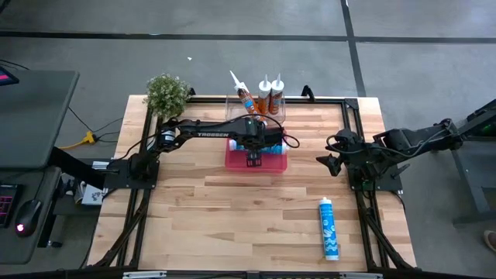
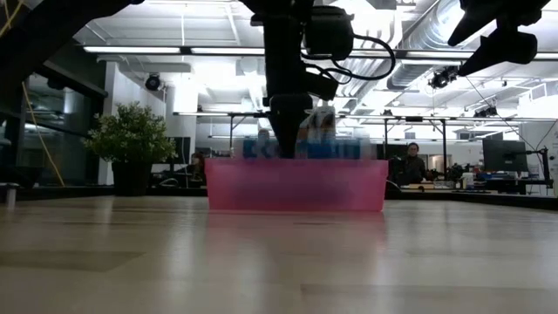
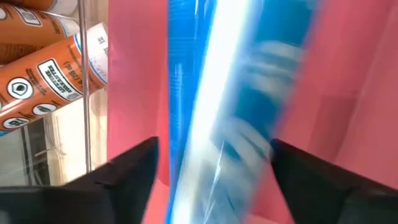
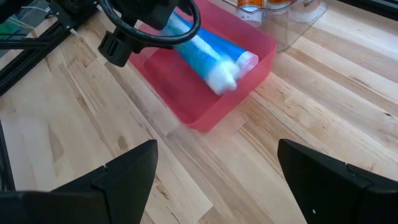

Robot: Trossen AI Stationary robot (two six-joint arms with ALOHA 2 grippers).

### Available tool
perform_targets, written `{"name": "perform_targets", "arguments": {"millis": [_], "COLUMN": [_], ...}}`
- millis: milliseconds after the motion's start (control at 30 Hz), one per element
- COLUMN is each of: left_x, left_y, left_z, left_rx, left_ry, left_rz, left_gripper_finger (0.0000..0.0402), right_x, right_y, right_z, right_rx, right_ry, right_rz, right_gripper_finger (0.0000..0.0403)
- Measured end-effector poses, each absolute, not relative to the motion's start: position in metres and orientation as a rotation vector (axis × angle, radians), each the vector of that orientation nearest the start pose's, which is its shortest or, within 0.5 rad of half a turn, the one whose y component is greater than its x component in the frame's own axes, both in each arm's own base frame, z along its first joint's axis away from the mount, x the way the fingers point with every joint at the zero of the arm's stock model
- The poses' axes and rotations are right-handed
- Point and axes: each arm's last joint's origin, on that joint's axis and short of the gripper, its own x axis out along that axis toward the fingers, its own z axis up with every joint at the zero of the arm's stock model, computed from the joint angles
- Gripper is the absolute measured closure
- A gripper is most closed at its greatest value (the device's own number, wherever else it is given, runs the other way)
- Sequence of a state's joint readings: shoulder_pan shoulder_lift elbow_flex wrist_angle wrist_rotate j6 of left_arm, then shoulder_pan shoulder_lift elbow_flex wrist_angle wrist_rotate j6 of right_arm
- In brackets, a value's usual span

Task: Pick & place silicon tubes, Sealant and Lysol wipes
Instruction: Put the right blue sealant into the red container, then put the blue sealant into the red container

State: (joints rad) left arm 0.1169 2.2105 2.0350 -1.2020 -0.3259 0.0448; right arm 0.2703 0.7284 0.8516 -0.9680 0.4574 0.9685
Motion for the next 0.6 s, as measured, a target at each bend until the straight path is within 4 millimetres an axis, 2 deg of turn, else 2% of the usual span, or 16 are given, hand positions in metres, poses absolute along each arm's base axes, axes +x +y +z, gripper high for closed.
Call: {"name": "perform_targets", "arguments": {"millis": [100,200,600], "left_x": [0.4434,0.4433,0.4383], "left_y": [0.0615,0.0615,0.0612], "left_z": [0.2382,0.2382,0.2375], "left_rx": [0.183,0.178,0.131], "left_ry": [1.389,1.388,1.426], "left_rz": [0.340,0.345,0.399], "left_gripper_finger": [0.0066,0.0056,0.0113], "right_x": [0.1200,0.1200,0.1200], "right_y": [0.0201,0.0202,0.0205], "right_z": [0.2988,0.2987,0.2986], "right_rx": [0.616,0.618,0.620], "right_ry": [0.628,0.632,0.639], "right_rz": [-0.527,-0.523,-0.513], "right_gripper_finger": [0.0076,0.0076,0.0076]}}
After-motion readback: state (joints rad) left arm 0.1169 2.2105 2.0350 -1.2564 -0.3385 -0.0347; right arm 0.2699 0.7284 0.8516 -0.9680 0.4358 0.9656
